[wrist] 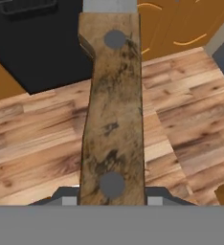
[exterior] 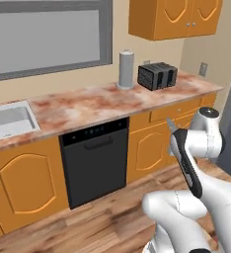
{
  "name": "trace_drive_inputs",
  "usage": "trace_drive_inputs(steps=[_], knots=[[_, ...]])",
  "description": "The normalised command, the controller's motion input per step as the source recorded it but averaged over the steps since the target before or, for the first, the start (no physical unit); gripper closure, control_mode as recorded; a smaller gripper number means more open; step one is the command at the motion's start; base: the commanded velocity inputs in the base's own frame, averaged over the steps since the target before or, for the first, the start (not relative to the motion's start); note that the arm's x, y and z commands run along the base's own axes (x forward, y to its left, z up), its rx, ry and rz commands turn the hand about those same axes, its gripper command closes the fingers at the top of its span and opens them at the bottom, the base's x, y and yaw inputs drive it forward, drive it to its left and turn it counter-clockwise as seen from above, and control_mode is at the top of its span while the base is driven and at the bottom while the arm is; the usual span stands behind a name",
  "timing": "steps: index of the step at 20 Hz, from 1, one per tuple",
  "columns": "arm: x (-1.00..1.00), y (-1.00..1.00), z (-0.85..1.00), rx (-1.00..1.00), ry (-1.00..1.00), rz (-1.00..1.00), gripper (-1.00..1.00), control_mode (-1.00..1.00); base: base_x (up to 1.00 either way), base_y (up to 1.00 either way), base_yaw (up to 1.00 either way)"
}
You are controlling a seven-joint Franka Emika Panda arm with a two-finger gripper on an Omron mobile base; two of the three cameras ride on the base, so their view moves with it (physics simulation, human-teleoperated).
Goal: Move the cutting board and knife to the sink. Then move spray from the cabinet to the counter.
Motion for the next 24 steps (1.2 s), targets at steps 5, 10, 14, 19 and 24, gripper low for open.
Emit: trace_drive_inputs(steps=[5, 10, 14, 19, 24], knots=[[0.0, 0.0, 0.0, 0.0, 0.0, 0.0, 1.0, 1.0, 0.57, 0.51, 0.11], [0.0, 0.0, 0.0, 0.0, 0.0, 0.0, 1.0, 1.0, 0.38, 0.63, 0.12], [0.0, 0.0, 0.0, 0.0, 0.0, 0.0, 1.0, 1.0, 0.3, 0.72, 0.08], [0.0, 0.0, 0.0, 0.0, 0.0, 0.0, 1.0, 1.0, 0.28, 0.82, 0.02], [0.0, 0.0, 0.0, 0.0, 0.0, 0.0, 1.0, 1.0, 0.22, 0.86, 0.0]])
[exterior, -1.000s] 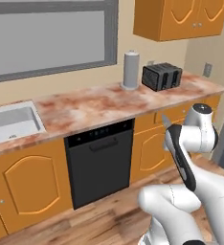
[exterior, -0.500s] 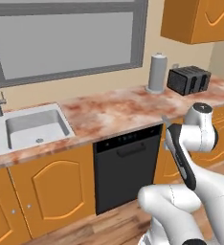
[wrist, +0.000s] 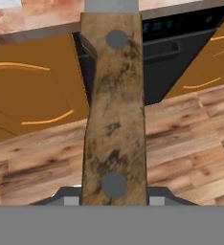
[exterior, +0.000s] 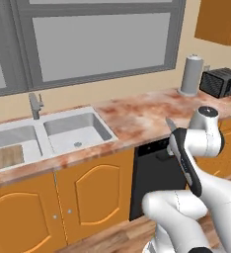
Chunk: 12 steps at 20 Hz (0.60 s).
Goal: Move the cutting board and knife to the sink. Then move spray from the cabinet to the counter.
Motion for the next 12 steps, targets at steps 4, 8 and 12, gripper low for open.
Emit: trace_drive_inputs(steps=[4, 8, 12], knots=[[0.0, 0.0, 0.0, 0.0, 0.0, 0.0, 1.0, 1.0, 0.2, 0.87, 0.0], [0.0, 0.0, 0.0, 0.0, 0.0, 0.0, 1.0, 1.0, 0.19, 0.85, 0.0], [0.0, 0.0, 0.0, 0.0, 0.0, 0.0, 1.0, 1.0, 0.18, 0.84, 0.0]])
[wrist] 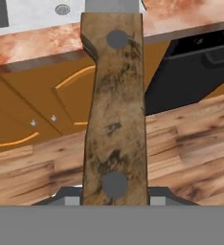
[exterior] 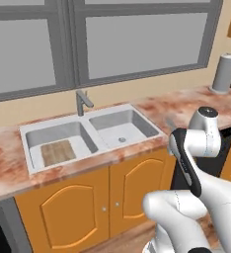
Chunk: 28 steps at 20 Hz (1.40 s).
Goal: Move the cutting board and knife to the sink. Then move spray from the cabinet to the counter.
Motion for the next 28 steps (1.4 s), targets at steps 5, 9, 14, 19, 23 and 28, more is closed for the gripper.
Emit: trace_drive_inputs(steps=[5, 9, 14, 19, 23, 28], knots=[[0.0, 0.0, 0.0, 0.0, 0.0, 0.0, 1.0, 1.0, 0.22, 0.83, 0.0], [0.0, 0.0, 0.0, 0.0, 0.0, 0.0, 1.0, 1.0, 0.24, 0.84, 0.01], [0.0, 0.0, 0.0, 0.0, 0.0, 0.0, 1.0, 1.0, 0.26, 0.75, 0.07], [0.0, 0.0, 0.0, 0.0, 0.0, 0.0, 1.0, 1.0, 0.47, 0.4, 0.2], [0.0, 0.0, 0.0, 0.0, 0.0, 0.0, 1.0, 1.0, 0.45, 0.07, 0.18], [0.0, 0.0, 0.0, 0.0, 0.0, 0.0, 1.0, 1.0, 0.42, 0.04, 0.13]])
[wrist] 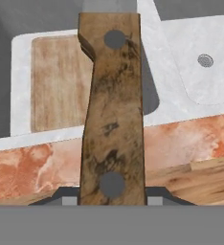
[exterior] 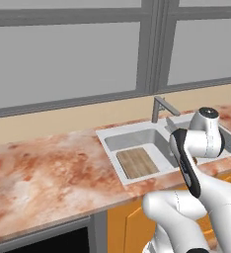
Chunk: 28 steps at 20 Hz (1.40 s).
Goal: Move the cutting board and knife to the sink. Then move spray from the cabinet to the counter.
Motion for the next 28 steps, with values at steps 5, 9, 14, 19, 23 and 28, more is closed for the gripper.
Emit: trace_drive_inputs(steps=[5, 9, 14, 19, 23, 28], knots=[[0.0, 0.0, 0.0, 0.0, 0.0, 0.0, 1.0, 1.0, 0.34, 0.04, 0.03], [0.0, 0.0, 0.0, 0.0, 0.0, 0.0, 1.0, 1.0, 0.29, 0.0, 0.04], [0.0, 0.0, 0.0, 0.0, 0.0, 0.0, 1.0, 1.0, 0.19, 0.01, 0.02], [0.0, 0.0, 0.0, 0.0, 0.0, 0.0, 1.0, 1.0, 0.0, 0.0, 0.0], [0.0, 0.0, 0.0, 0.0, 0.0, 0.0, 1.0, 1.0, 0.0, 0.0, 0.0], [0.06, 0.0, 0.0, 0.0, 0.0, 0.0, 1.0, -1.0, 0.0, 0.0, 0.0]])
